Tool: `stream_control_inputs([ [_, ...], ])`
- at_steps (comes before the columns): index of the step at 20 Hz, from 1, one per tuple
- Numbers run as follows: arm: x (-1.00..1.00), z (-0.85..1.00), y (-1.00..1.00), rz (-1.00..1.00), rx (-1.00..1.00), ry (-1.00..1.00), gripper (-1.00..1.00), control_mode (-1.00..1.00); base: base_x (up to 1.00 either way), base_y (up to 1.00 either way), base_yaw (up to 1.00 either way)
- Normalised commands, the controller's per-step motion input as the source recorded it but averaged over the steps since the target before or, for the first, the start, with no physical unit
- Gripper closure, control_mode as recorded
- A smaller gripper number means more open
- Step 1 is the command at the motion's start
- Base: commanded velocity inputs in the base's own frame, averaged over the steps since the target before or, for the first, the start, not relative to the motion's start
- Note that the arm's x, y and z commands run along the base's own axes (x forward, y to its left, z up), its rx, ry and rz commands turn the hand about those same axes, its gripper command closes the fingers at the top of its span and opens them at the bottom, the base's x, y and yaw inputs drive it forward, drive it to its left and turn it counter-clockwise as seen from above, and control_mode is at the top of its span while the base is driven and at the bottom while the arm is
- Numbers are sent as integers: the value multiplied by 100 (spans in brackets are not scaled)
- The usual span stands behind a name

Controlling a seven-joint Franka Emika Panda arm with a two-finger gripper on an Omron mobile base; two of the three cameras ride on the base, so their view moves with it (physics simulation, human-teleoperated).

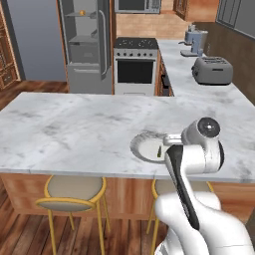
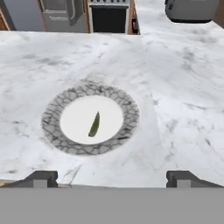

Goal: Take the cheese, steak, and lemon wedge from the fridge and place them on the plate on the dining counter to create an appetizer plate.

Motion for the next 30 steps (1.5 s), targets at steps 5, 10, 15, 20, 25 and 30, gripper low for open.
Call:
stream_control_inputs([
  [5, -82, 100, 19, 15, -11, -14, -100, -100, 0, 0, 0],
  [10, -87, 97, 10, 20, -10, -12, -100, -100, 0, 0, 0],
  [15, -18, 14, 5, 4, -3, -2, -100, 100, -71, 32, 19],
  [20, 0, 0, 0, 0, 0, 0, -100, 100, -72, 89, 17],
  [25, 0, 0, 0, 0, 0, 0, -100, 100, -3, 100, -7],
  [30, 0, 0, 0, 0, 0, 0, -100, 100, 51, 100, -20],
])
